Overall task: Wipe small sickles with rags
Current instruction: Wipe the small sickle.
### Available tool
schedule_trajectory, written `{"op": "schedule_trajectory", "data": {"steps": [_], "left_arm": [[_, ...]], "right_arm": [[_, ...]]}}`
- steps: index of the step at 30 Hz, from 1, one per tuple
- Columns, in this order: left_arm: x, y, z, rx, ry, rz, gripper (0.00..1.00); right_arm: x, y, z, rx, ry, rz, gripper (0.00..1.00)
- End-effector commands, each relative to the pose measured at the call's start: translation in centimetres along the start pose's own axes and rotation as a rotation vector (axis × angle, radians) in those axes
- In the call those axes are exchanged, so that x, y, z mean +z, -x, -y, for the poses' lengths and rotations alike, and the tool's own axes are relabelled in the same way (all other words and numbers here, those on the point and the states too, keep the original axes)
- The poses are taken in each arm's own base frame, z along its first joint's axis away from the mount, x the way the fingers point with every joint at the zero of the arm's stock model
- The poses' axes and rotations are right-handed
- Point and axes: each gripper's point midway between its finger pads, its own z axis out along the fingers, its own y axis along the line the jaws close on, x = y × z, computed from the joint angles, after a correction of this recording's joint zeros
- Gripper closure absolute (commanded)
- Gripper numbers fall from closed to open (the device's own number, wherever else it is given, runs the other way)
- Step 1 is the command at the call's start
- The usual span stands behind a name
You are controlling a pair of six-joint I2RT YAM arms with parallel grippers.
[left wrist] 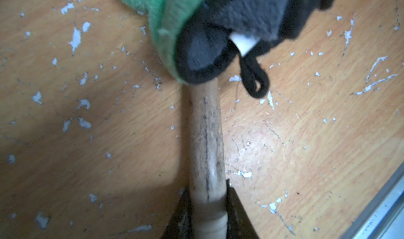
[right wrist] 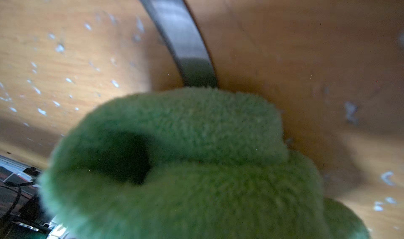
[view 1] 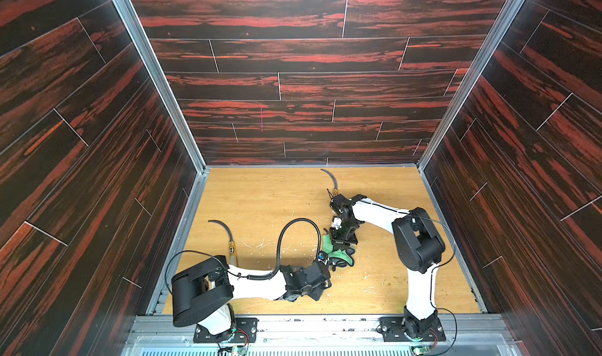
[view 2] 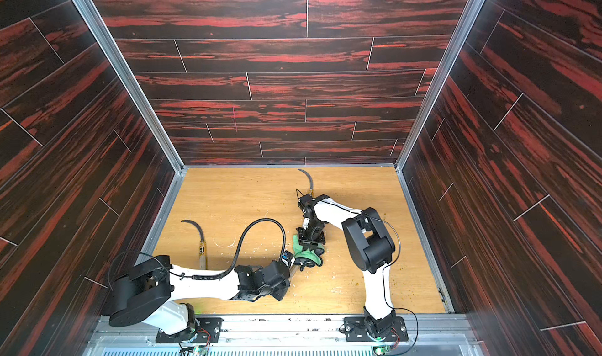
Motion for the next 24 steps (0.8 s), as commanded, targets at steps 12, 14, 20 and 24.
{"op": "schedule_trajectory", "data": {"steps": [12, 14, 20, 24], "left_arm": [[-0.9, -2.7, 3.0, 0.19, -0.139, -0.111, 1.0], [-0.9, -2.6, 3.0, 0.187, -0.136, -0.108, 1.0], [-0.9, -2.7, 2.3, 0.171, -0.1, -0.108, 1.0], [-0.8, -2.5, 1.4, 0.128, -0.052, -0.097, 1.0]], "right_arm": [[-1.4, 13.2, -1.7, -0.094, 0.074, 0.293, 1.0], [-1.7, 14.1, -1.4, -0.085, 0.077, 0.305, 1.0], [-5.2, 17.3, -1.4, -0.071, 0.141, 0.409, 1.0], [-9.1, 17.7, -2.3, -0.087, 0.209, 0.464, 1.0]]}}
